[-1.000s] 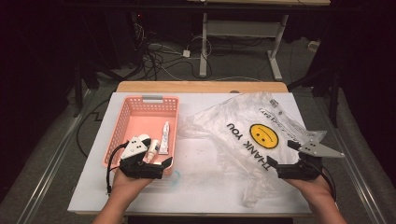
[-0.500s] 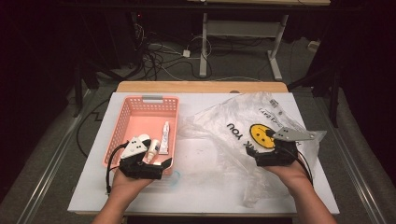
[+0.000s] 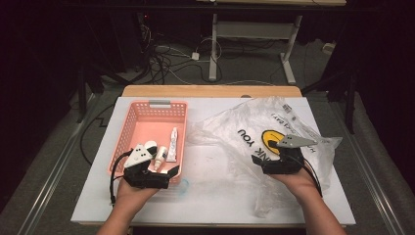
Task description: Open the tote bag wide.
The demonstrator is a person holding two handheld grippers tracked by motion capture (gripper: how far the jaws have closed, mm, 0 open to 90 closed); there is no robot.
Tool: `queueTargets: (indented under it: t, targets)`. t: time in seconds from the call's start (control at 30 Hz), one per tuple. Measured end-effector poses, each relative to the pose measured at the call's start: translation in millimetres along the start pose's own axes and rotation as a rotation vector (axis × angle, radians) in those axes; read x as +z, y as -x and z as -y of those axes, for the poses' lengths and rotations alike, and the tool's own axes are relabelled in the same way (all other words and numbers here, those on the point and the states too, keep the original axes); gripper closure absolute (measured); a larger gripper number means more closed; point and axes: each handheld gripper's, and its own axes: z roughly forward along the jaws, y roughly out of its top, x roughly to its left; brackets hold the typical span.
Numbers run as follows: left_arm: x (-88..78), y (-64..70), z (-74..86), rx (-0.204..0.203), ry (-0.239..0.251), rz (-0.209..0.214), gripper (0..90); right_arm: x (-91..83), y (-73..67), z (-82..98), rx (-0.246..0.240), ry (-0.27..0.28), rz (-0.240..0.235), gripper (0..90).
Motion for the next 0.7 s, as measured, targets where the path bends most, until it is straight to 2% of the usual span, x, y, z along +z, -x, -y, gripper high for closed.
queueTargets:
  t: [0.27, 0.53, 0.63, 0.7]
  targets:
    - [1.0, 2.0, 0.0, 0.011, 0.0, -0.002, 0.0, 9.4, -14.3, 6.7, -0.029, -0.073, -0.042, 19.5]
    - [3.0, 2.8, -0.1, 0.019, -0.004, -0.001, 0.0, 15.1, -26.4, 12.8, -0.078, -0.138, -0.077, 30.0]
    - [2.9, 2.5, -0.1, 0.016, -0.002, -0.002, 0.0, 17.4, -28.5, 14.1, -0.096, -0.158, -0.075, 33.0]
    - [2.8, 2.6, -0.1, 0.016, -0.001, -0.002, 0.0, 19.4, -28.9, 15.7, -0.104, -0.176, -0.081, 38.0]
